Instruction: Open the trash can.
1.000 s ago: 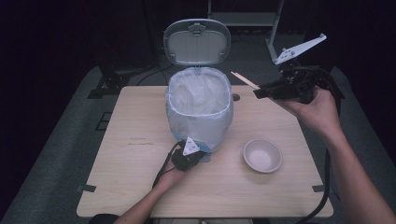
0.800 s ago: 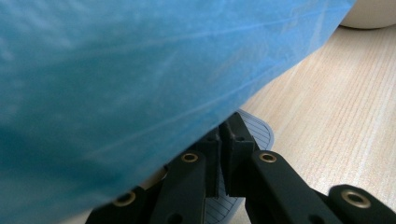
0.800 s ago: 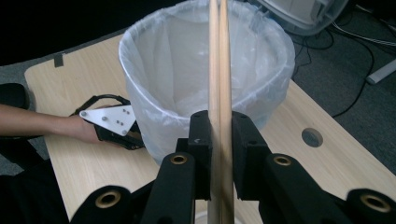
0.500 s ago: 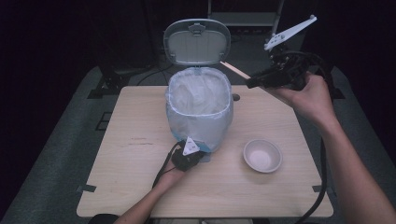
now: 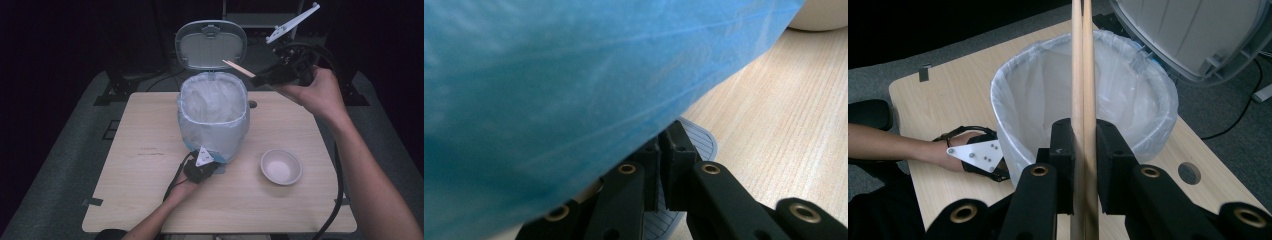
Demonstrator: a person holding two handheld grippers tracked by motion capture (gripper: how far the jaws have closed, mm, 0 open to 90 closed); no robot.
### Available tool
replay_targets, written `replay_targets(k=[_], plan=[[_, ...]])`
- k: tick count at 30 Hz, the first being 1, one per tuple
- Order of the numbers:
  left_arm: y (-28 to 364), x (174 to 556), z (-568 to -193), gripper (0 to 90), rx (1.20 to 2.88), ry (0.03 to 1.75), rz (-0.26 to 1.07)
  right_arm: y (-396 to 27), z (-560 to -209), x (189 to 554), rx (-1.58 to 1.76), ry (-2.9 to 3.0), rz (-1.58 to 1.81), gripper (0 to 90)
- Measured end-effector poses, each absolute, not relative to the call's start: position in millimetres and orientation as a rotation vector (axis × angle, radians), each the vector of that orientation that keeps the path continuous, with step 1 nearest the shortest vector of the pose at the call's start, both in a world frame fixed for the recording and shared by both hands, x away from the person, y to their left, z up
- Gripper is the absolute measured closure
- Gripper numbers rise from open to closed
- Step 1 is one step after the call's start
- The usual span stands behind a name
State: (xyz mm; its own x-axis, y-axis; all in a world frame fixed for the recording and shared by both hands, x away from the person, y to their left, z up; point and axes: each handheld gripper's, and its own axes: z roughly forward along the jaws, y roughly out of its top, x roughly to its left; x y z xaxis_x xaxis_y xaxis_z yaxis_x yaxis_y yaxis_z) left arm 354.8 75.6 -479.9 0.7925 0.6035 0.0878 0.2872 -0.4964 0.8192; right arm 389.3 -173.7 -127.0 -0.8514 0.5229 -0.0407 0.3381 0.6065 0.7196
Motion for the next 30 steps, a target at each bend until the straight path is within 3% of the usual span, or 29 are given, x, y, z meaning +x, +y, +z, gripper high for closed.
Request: replay_targets(k=[30], plan=[[75.7,354.8,-479.9,87.3,2.111,0.658,0.462,-110.3,-129.1,428.2,0.680,2.679,0.988,78.7]])
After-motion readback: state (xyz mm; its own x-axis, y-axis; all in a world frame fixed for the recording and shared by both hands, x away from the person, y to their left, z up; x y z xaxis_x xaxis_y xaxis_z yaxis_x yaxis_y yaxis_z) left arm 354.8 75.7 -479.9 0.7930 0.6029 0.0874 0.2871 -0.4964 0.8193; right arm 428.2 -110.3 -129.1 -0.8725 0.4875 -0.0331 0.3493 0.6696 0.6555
